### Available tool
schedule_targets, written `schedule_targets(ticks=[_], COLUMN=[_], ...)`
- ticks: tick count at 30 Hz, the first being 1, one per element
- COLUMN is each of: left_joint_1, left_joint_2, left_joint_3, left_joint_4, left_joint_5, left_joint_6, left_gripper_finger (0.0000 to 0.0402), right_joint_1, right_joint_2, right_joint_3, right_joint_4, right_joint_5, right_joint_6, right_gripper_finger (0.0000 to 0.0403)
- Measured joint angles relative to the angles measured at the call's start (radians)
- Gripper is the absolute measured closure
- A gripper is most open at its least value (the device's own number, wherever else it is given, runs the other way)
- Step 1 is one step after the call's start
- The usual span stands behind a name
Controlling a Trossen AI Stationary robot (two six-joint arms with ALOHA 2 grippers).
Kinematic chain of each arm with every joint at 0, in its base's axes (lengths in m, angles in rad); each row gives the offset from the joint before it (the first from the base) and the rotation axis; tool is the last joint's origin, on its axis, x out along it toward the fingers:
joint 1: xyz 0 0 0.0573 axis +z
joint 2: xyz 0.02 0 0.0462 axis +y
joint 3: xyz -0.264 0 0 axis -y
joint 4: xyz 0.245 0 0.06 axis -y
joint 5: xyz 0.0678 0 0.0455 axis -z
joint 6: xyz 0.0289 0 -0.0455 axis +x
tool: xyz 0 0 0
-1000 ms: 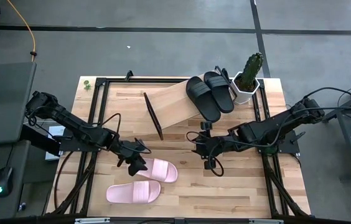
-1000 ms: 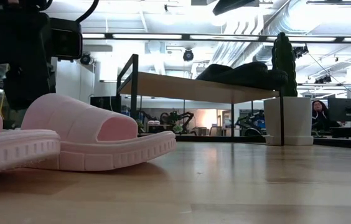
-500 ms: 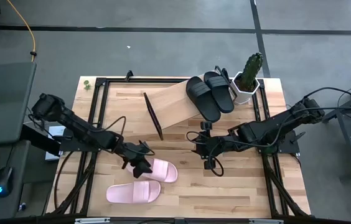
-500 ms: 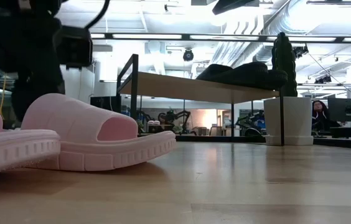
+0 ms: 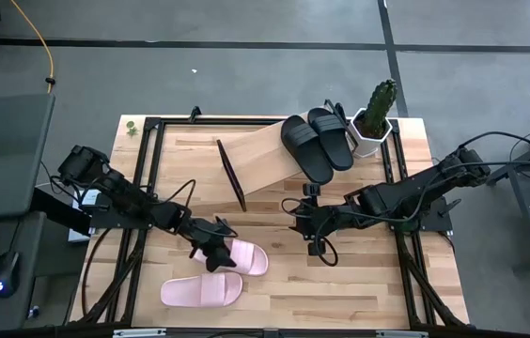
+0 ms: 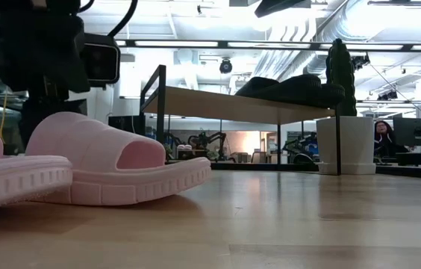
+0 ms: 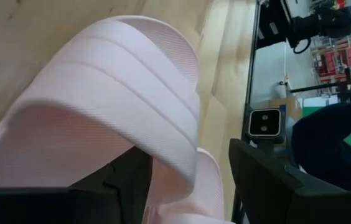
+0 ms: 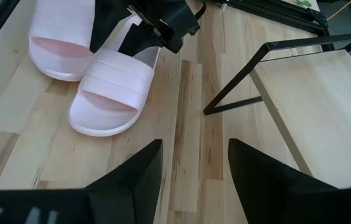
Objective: Pick and place slides into the shelf
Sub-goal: Put the right pink slide on the shelf
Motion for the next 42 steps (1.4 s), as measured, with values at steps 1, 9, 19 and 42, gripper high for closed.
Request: schedule_targets(ticks=[1, 9, 19, 42], left_joint_1=[0.000, 0.000, 0.000, 0.000], left_joint_2=[0.000, 0.000, 0.000, 0.000], left_joint_3=[0.000, 0.000, 0.000, 0.000], left_joint_4=[-0.001, -0.004, -0.007, -0.006], left_joint_5=[-0.004, -0.008, -0.009, -0.008], left_joint_6=[0.000, 0.002, 0.013, 0.029], left_gripper_finger=[0.0201, 0.0201, 0.0260, 0.0336], right_joint_1=[0.000, 0.000, 0.000, 0.000], right_joint_2=[0.000, 0.000, 0.000, 0.000], right_joint_3=[0.000, 0.000, 0.000, 0.000], right_joint_4=[0.000, 0.000, 0.000, 0.000], right_joint_5=[0.000, -0.002, -0.002, -0.001], right_joint_6=[0.008, 0.019, 0.017, 0.016], right_gripper_finger=[0.0229, 0.0229, 0.0229, 0.0229])
